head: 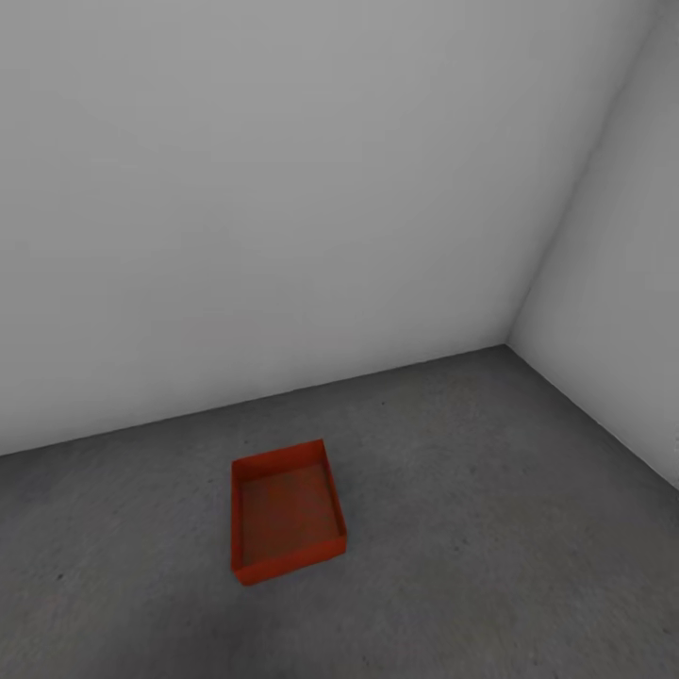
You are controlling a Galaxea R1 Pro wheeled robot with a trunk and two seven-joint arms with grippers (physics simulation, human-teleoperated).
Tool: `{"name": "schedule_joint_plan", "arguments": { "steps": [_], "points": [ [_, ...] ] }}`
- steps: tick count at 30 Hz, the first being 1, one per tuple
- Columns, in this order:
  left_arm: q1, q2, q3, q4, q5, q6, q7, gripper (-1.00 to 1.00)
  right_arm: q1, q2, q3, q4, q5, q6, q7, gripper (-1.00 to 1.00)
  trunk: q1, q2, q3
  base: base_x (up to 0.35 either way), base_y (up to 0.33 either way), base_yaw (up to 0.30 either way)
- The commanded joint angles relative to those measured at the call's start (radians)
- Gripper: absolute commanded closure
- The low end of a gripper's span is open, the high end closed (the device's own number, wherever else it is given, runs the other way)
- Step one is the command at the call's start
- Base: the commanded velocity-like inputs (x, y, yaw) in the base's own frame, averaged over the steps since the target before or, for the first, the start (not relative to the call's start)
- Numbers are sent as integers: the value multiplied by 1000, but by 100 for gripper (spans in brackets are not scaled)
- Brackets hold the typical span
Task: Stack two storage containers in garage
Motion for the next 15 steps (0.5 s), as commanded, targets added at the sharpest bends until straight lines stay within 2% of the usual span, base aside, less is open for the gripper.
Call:
{"name": "schedule_joint_plan", "arguments": {
  "steps": [1,15],
  "points": [
    [0,0,-6,0,9,-2,2,-100,0,0,3,3,6,-6,-2,-100,0,0,1,0,0,-5],
    [0,0,-6,0,9,-2,2,-100,20,0,2,2,6,-8,-7,-100,0,0,23,0,0,-1]
  ]
}}
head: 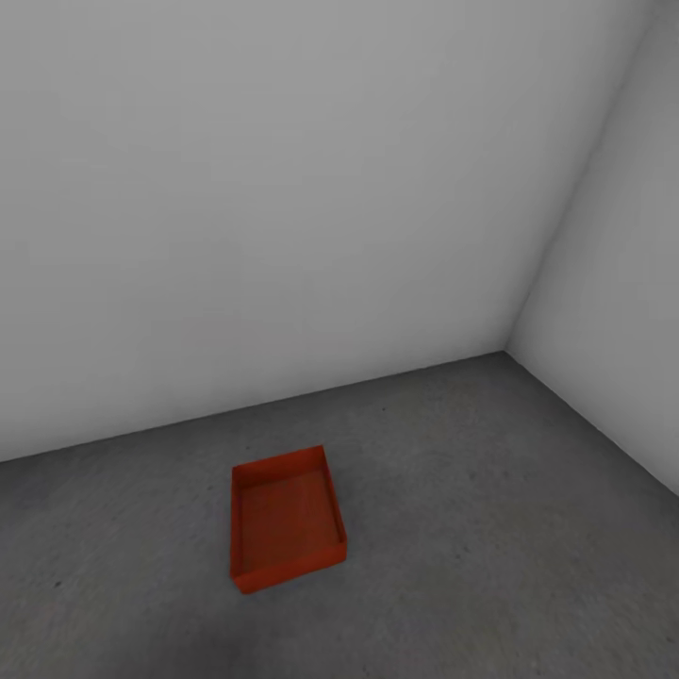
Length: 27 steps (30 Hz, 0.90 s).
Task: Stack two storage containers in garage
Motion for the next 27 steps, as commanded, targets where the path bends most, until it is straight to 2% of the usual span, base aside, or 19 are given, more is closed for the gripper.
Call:
{"name": "schedule_joint_plan", "arguments": {
  "steps": [1,27],
  "points": [
    [0,0,-6,0,8,-2,2,-100,-1,0,3,3,5,-5,-3,-100,0,0,1,0,0,0],
    [0,0,-7,0,7,-2,2,-100,-1,-4,-3,3,3,-4,-4,-100,0,0,41,0,0,0]
  ]
}}
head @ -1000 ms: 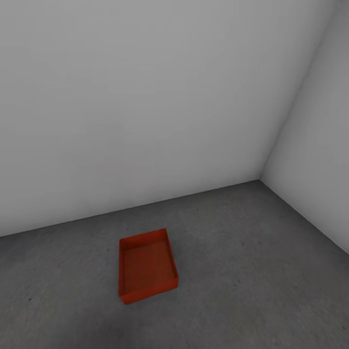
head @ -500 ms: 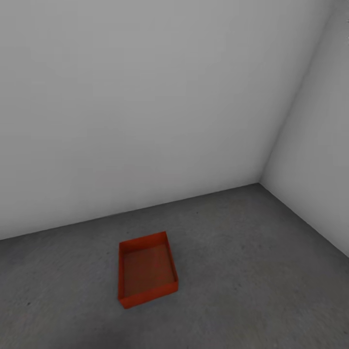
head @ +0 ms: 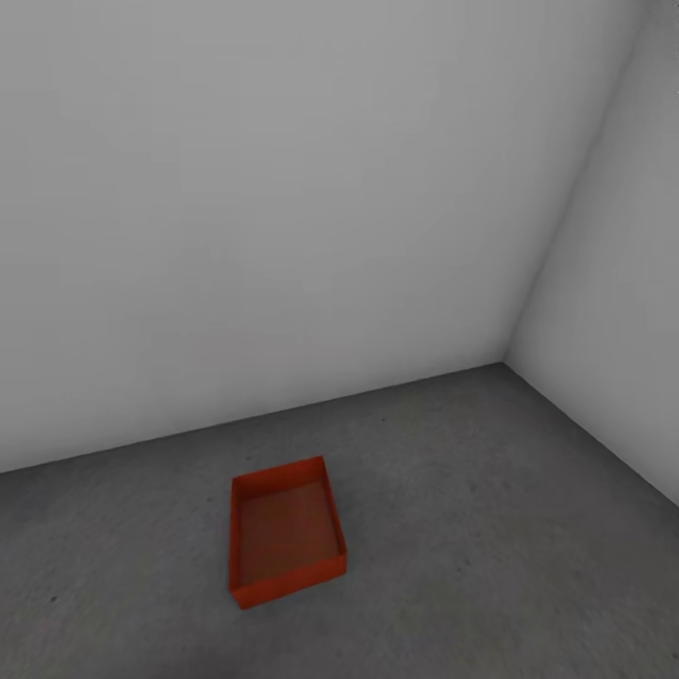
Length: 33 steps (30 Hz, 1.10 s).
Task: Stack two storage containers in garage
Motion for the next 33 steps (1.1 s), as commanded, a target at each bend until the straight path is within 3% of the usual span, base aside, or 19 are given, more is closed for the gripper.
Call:
{"name": "schedule_joint_plan", "arguments": {
  "steps": [1,6,11,16,33],
  "points": [
    [0,0,-6,0,9,-2,2,-100,-1,0,3,3,6,-5,-2,-100,0,0,1,0,0,0],
    [0,-5,-5,0,10,-2,1,-100,-1,-1,3,3,6,-5,-2,-100,0,0,9,0,0,0],
    [0,-46,-5,0,9,-1,0,-100,-1,-1,3,3,6,-5,-2,-100,0,0,16,0,0,0],
    [0,-66,-6,1,16,0,1,-100,-1,-1,3,3,6,-5,-2,-100,0,0,24,0,0,0],
    [0,-65,-7,2,18,4,0,-100,-1,1,3,3,6,-5,-2,-100,-4,7,53,0,0,0]
  ]
}}
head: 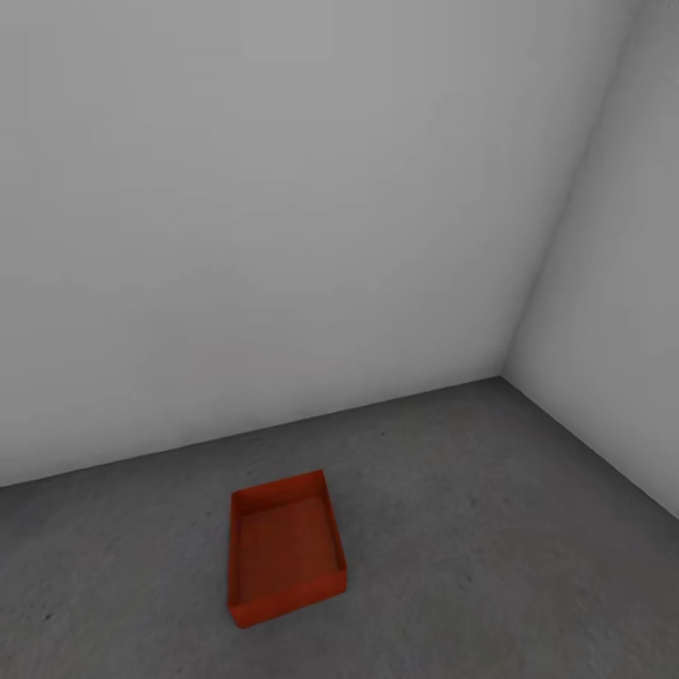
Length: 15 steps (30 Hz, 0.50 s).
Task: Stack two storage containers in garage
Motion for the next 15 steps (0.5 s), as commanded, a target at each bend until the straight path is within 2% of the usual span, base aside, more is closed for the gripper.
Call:
{"name": "schedule_joint_plan", "arguments": {
  "steps": [1,15],
  "points": [
    [0,0,-6,0,9,-1,2,-100,-1,0,3,3,6,-5,-2,-100,-4,7,4,0,0,0],
    [0,2,-7,1,9,0,2,-100,-1,-3,6,2,12,-5,-2,-100,-58,105,58,0,0,0]
  ]
}}
